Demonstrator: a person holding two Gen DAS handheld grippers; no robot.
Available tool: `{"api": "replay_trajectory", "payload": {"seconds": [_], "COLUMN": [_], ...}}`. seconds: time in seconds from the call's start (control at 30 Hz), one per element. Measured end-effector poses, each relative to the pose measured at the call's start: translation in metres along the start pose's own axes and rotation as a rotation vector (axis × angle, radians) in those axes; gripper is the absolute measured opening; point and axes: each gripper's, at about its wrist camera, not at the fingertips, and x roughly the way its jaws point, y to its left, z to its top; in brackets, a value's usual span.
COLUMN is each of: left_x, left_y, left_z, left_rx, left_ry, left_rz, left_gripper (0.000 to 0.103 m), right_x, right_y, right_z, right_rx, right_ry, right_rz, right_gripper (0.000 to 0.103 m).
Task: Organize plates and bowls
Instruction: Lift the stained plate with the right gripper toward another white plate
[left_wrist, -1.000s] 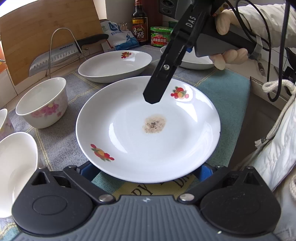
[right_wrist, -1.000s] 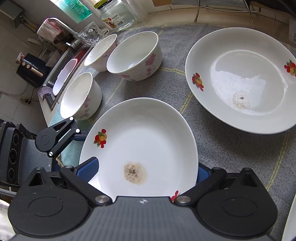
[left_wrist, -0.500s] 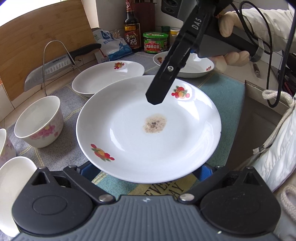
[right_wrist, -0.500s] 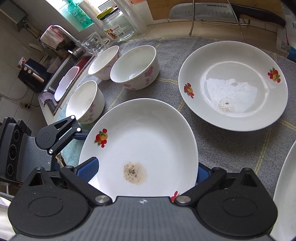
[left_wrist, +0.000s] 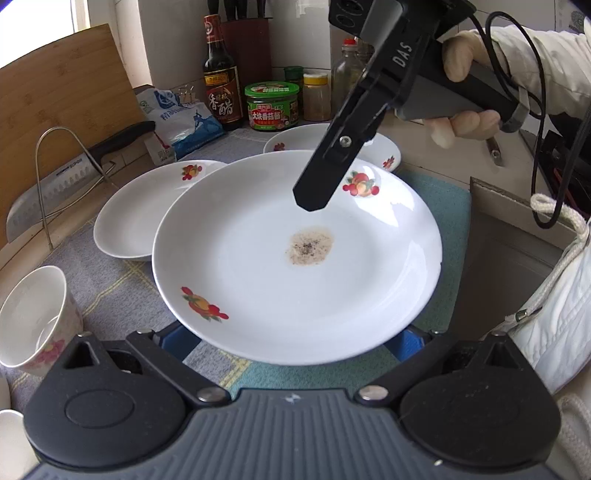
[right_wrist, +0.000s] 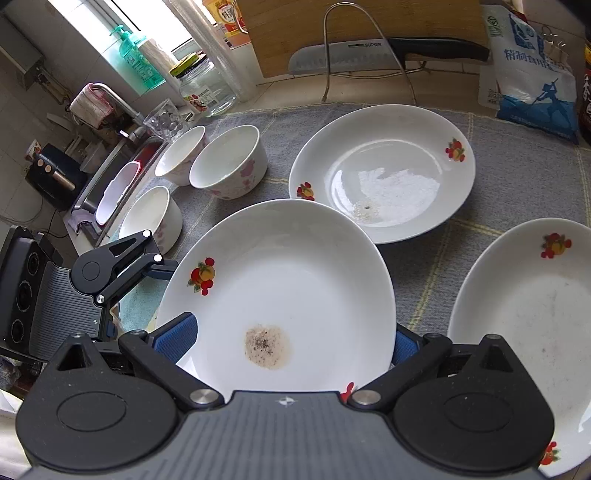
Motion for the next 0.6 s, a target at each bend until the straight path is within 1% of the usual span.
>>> {"api": "replay_trajectory", "payload": {"seconds": [0.33, 0.6], "left_x": [0.044, 0.077], "left_y": [-0.009, -0.015], "left_z": [0.043, 0.073], "left_rx": [0.041, 0.086], "left_ry": [-0.017, -0.019], "left_rz": [-0.079, -0.118], "left_gripper": [0.101, 0.101], "right_x": [-0.041, -0.062], "right_y": [-0.047, -0.086], "right_z": [-0.016, -0.024], "right_rx": [0.052, 0.101], "right_ry": [-0.049, -0.079], "right_rz": [-0.066, -0.098], "right_gripper": [0.103, 0.103]}}
